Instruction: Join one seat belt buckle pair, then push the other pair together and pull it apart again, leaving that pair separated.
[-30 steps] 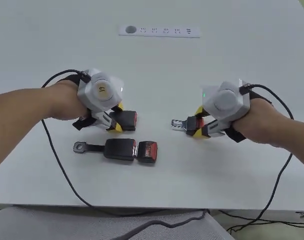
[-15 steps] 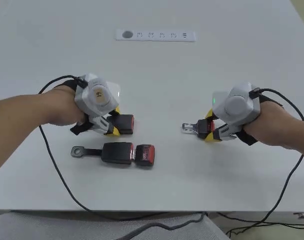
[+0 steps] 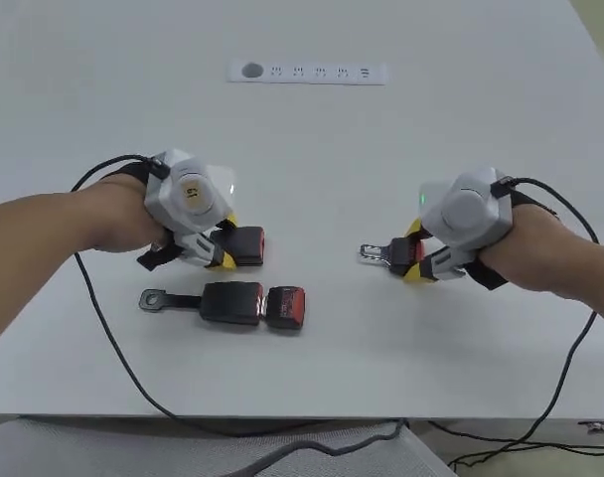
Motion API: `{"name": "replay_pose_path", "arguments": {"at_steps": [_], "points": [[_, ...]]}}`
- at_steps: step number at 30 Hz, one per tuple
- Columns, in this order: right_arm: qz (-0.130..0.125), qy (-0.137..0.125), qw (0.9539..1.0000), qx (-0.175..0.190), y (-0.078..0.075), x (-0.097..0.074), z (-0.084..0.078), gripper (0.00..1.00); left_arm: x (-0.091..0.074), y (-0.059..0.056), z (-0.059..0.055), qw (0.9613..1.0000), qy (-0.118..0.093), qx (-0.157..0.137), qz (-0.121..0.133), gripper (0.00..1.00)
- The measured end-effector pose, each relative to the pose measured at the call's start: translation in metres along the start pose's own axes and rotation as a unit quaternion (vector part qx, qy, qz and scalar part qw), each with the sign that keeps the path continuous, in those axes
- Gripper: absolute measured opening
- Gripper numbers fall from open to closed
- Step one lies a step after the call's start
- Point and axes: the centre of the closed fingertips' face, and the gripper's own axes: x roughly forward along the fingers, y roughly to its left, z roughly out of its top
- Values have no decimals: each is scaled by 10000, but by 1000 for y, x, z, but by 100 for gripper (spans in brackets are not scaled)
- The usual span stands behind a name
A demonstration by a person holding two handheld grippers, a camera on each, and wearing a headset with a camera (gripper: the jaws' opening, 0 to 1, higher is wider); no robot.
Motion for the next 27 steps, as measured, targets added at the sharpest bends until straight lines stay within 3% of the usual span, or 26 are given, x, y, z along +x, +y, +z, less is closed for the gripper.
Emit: {"name": "replay_pose_path", "arguments": {"at_steps": [1, 2, 6, 9, 14, 16, 17, 19, 23, 25, 27], "points": [[-110, -26, 9999, 60, -3, 0, 1, 36, 0, 0, 0, 10000, 6, 17, 28, 35], [-394, -32, 9992, 80, -10, -2, 0, 40, -1, 0, 1, 10000, 14, 28, 77, 35], [-367, -230, 9987, 260, -6, -5, 4, 44, -5, 1, -1, 9998, 12, -48, 201, 43], [-522, -299, 9979, 254, -5, -17, 9, 45, -13, 3, -3, 9995, -8, -75, 303, 44], [-721, -588, 9941, 553, -2, -34, 17, 48, -40, 6, 6, 9960, -394, -439, 670, 48], [-688, -684, 9931, 652, 7, -39, 18, 47, -52, 5, 6, 9923, -560, -708, 845, 50], [-727, -800, 9914, 738, 11, -41, 19, 48, -58, 2, 3, 9894, -587, -957, 921, 52], [-716, -945, 9883, 958, 20, -43, 22, 50, -64, -4, -1, 9851, -707, -1179, 1032, 57], [-728, -1070, 9844, 1190, 33, -42, 19, 55, -71, -20, -14, 9834, -735, -1234, 1107, 68], [-736, -1169, 9818, 1301, 41, -45, 20, 54, -73, -35, -20, 9832, -666, -1302, 1089, 72], [-756, -1227, 9792, 1429, 47, -47, 19, 55, -75, -43, -34, 9824, -545, -1429, 1073, 74]]}}
